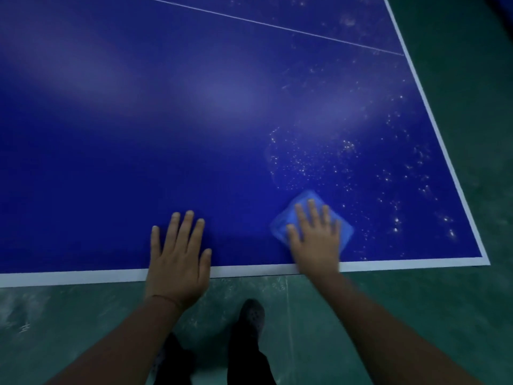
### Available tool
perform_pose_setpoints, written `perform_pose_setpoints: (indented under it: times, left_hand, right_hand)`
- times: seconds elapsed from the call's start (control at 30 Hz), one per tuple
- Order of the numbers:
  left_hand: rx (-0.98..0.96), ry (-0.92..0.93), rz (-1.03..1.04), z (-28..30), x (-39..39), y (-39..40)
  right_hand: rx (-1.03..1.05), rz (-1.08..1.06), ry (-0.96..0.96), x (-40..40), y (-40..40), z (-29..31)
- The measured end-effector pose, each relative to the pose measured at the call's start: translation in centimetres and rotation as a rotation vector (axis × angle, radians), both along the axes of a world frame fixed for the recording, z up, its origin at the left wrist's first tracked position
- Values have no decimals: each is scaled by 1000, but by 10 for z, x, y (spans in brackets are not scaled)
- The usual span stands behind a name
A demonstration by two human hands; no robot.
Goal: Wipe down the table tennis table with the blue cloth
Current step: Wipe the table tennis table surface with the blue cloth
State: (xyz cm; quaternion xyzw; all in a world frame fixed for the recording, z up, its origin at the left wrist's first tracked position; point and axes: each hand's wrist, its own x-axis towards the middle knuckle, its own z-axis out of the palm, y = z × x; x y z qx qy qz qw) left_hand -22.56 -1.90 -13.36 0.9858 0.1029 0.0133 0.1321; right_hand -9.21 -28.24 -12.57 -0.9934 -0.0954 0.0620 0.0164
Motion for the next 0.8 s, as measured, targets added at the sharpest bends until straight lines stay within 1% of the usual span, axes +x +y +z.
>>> perform_pose_setpoints:
  times: [0.07,0.13,0.17,0.2,0.23,0.27,0.33,0.37,0.4,0.43,0.5,0.57,0.63,0.67,0.7,0.73,0.77,0.8]
  left_hand:
    - [67,46,10,-4,3,-2]
    - [104,70,12,-4,4,-3]
    - [108,75,16,-3,5,-3]
    - [107,78,23,-2,5,-4]
    - [104,81,30,-1,6,-5]
    - [101,85,35,-1,6,-5]
    - [108,96,43,0,5,-5]
    - [114,105,42,0,5,-5]
    - [116,113,42,0,5,-6]
    - [117,118,43,0,5,-7]
    - [122,115,45,1,7,-8]
    - [123,112,47,2,7,-7]
    - [132,114,43,2,6,-6]
    - [137,115,42,2,6,-6]
    - [139,115,43,2,6,-6]
    - [138,113,45,2,7,-7]
    - [138,110,46,1,7,-7]
    - [140,109,48,1,8,-7]
  right_hand:
    - [-10,-287,36,27,-50,4]
    - [33,-492,28,34,-64,8]
    - [45,-543,26,32,-54,7]
    - [53,-531,22,24,-36,7]
    - [69,-447,4,12,-16,6]
    - [88,-293,-14,-3,3,6]
    - [85,125,16,-33,14,1]
    - [72,249,28,-35,1,-2]
    - [69,267,38,-27,-22,-5]
    - [60,187,33,-14,-49,-7]
    - [-2,-102,-13,15,-102,-5]
    - [4,-413,62,37,-132,5]
    - [30,-614,79,48,-120,10]
    - [38,-631,73,48,-101,9]
    - [49,-583,59,43,-77,8]
    - [69,-481,21,34,-52,5]
    - [84,-322,-9,20,-28,3]
    - [85,-105,-1,1,-6,2]
